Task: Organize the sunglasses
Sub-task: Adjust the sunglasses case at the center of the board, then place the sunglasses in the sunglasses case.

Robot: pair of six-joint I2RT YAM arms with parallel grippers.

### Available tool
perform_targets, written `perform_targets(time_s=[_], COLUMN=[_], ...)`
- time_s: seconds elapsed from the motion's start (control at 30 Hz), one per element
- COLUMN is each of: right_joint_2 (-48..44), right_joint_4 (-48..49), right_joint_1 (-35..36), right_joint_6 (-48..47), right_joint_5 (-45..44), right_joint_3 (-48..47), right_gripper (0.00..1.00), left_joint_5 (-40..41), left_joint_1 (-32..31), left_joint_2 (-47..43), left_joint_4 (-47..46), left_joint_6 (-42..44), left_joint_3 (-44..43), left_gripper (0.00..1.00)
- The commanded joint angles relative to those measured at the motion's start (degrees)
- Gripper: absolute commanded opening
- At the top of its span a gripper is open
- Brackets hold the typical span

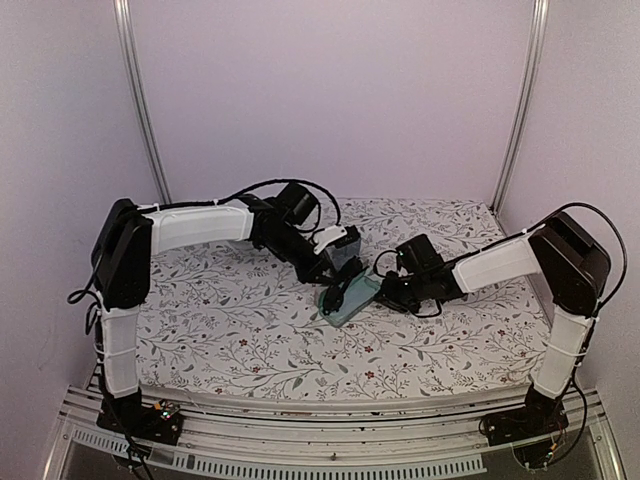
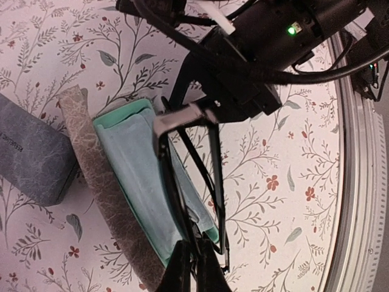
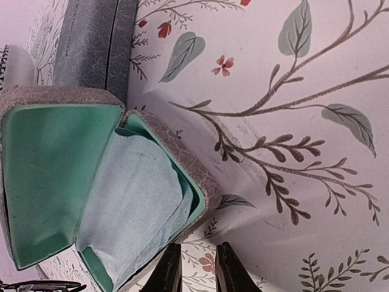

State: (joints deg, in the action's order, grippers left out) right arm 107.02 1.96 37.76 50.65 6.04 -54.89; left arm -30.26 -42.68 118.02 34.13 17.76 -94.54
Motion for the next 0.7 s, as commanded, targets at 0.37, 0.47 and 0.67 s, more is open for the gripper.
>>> perform_targets(time_s=[0.37,0.47,0.67], right_joint_2=[-9.0,-10.1,-10.2], right_joint_4=[3.5,4.4,6.4], right_joint_1=[0.5,1.5,3.1], right_joint_6=[3.6,4.8,7.0], right_joint_5=[2.7,3.3,4.3], right_joint_3=[10.1,11.5,12.3], right_gripper=[0.2,0.2,0.2], left_joint_5=[11.5,14.0,18.1], left_joint_1=[-4.2,-4.3,-4.4], left_joint_2=[7.8,10.0,12.7], left_joint_4=[13.1,15.8,18.3], left_joint_6=[-2.8,-3.7,-5.4], left_joint_3=[-14.4,-18.0,-20.6], left_gripper=[0.0,0.0,0.0])
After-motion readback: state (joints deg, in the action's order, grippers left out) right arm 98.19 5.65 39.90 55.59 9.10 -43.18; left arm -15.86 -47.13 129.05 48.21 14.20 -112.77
